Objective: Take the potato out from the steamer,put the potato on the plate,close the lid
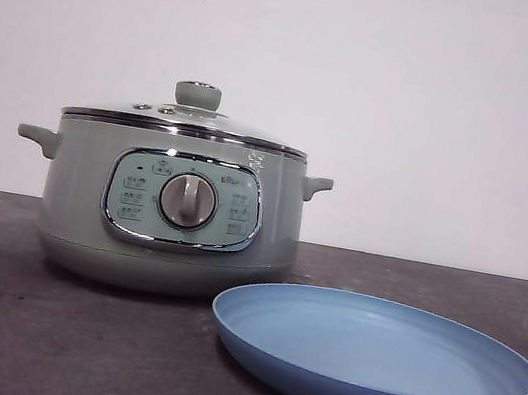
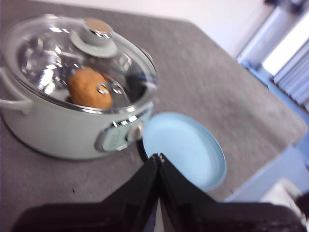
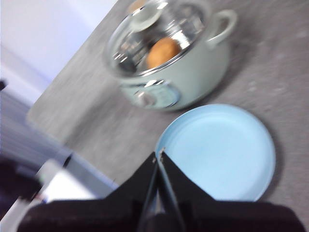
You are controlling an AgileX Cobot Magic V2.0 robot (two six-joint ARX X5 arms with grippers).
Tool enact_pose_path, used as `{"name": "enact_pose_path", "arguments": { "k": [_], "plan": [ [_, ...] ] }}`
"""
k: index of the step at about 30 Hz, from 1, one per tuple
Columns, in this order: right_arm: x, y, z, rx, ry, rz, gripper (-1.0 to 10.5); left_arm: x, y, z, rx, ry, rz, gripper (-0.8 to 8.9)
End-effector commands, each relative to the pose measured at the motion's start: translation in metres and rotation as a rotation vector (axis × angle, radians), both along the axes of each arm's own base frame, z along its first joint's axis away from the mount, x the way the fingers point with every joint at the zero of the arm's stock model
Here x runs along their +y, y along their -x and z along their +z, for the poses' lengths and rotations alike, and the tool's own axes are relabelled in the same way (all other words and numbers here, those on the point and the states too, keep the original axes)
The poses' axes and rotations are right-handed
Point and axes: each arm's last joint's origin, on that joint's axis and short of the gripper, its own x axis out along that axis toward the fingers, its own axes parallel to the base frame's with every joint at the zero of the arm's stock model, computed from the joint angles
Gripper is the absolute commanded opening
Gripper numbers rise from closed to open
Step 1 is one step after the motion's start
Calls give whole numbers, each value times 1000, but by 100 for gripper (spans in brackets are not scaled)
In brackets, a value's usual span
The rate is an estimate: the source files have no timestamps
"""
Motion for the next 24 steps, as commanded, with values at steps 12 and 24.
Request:
{"name": "enact_pose_path", "arguments": {
  "k": [12, 24],
  "plan": [
    [5, -7, 9, -4, 52, 127, 97, -1, 0, 10, 13, -65, -72, 244],
    [6, -9, 9, 26, 37, 112, 631, 0, -9, 15, -23, -64, -56, 648]
  ]
}}
